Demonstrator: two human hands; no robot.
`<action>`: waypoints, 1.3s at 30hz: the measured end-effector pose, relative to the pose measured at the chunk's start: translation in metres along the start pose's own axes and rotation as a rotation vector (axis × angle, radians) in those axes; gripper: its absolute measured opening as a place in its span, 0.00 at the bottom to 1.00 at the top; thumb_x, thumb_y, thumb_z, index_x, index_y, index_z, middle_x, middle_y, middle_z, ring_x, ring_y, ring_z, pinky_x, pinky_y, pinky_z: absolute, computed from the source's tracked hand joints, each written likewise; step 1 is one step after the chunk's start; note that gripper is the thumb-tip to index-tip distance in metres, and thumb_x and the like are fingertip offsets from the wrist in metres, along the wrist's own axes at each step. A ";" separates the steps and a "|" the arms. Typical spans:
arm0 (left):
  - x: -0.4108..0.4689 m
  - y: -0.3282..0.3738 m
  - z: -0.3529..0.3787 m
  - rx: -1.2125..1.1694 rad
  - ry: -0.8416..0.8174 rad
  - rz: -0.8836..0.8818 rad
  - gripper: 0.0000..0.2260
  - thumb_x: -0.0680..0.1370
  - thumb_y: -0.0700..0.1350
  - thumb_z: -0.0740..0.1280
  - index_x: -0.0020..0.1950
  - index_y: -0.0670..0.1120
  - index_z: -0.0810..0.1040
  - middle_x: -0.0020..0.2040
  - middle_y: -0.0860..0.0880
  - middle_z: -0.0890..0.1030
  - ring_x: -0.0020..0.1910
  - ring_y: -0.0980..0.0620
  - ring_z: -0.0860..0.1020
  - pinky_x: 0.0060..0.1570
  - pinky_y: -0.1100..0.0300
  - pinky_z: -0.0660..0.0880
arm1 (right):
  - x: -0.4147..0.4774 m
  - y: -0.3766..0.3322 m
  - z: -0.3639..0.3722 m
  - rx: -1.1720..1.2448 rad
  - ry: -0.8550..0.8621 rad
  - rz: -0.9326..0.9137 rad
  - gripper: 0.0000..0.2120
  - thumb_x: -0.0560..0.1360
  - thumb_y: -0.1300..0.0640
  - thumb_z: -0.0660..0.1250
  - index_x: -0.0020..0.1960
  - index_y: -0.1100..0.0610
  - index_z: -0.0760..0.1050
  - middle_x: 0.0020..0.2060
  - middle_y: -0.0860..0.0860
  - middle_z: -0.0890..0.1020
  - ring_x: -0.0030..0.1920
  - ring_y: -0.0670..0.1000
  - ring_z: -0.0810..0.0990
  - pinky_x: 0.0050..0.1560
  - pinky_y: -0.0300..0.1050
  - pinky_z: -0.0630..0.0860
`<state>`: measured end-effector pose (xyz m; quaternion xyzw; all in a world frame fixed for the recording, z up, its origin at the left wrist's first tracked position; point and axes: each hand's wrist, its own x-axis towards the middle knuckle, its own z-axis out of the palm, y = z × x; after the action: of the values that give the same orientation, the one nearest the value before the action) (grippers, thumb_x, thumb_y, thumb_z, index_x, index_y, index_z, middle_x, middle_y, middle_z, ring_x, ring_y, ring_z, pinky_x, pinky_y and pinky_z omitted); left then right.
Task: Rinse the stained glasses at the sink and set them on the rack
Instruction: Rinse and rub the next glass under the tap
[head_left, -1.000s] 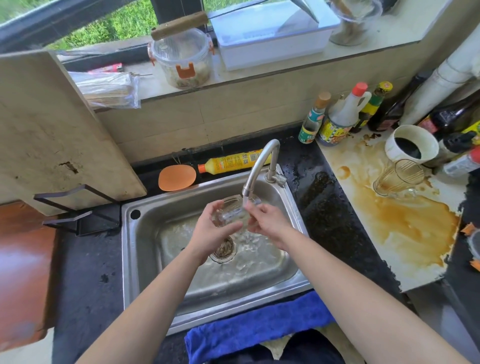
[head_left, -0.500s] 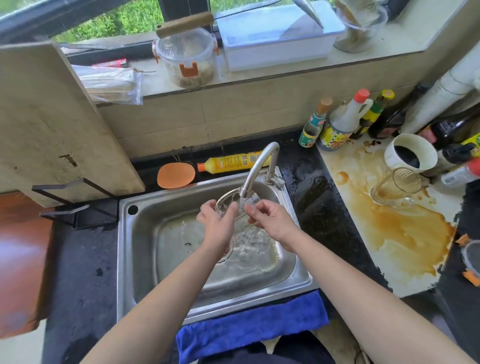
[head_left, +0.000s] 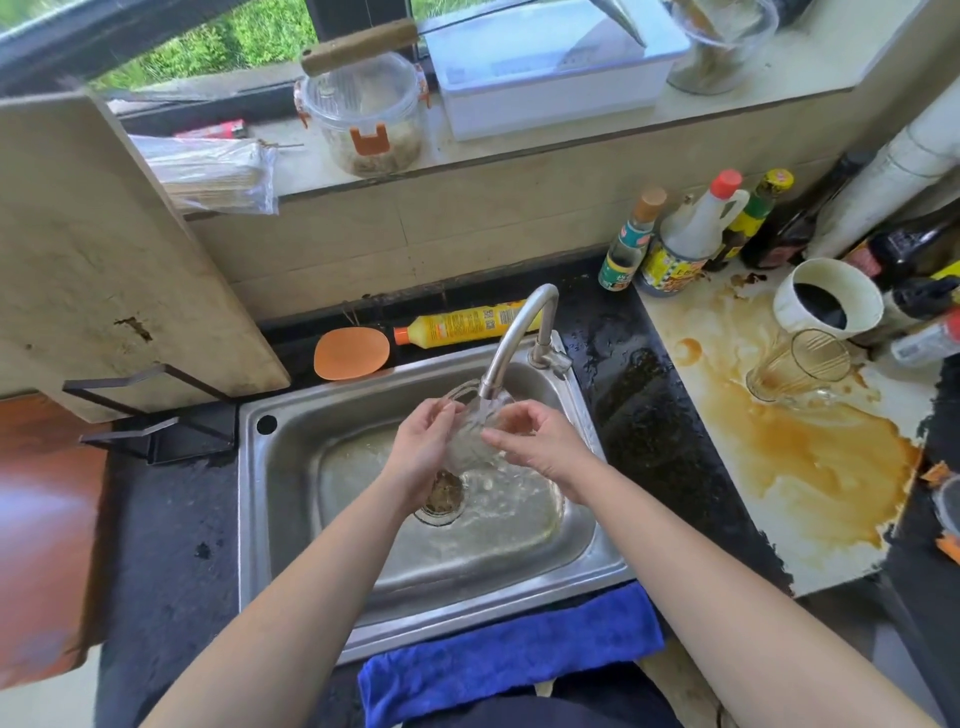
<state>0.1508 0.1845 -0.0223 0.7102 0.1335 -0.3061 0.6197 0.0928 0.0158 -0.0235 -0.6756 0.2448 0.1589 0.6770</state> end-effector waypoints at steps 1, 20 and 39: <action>-0.001 -0.001 0.001 0.005 -0.018 0.024 0.07 0.83 0.47 0.64 0.52 0.48 0.82 0.55 0.46 0.83 0.56 0.43 0.81 0.60 0.41 0.77 | 0.001 0.001 0.000 -0.046 0.008 0.004 0.16 0.70 0.54 0.80 0.53 0.56 0.80 0.49 0.50 0.83 0.49 0.48 0.80 0.55 0.49 0.81; -0.015 0.003 -0.003 -0.175 -0.062 -0.060 0.11 0.80 0.44 0.63 0.51 0.43 0.84 0.58 0.45 0.84 0.62 0.50 0.79 0.64 0.48 0.77 | -0.002 0.013 0.015 -0.366 0.283 -0.340 0.49 0.62 0.47 0.85 0.74 0.46 0.59 0.70 0.47 0.60 0.62 0.49 0.76 0.62 0.42 0.76; -0.007 0.031 0.005 0.163 -0.150 -0.108 0.09 0.74 0.32 0.73 0.51 0.36 0.75 0.47 0.36 0.83 0.40 0.38 0.83 0.36 0.52 0.82 | 0.009 0.007 -0.013 -0.641 0.113 -0.235 0.36 0.68 0.63 0.78 0.71 0.48 0.68 0.62 0.48 0.69 0.59 0.48 0.74 0.56 0.38 0.70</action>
<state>0.1616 0.1752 0.0066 0.7250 0.0998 -0.4012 0.5508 0.0955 0.0019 -0.0338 -0.8852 0.1399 0.1111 0.4296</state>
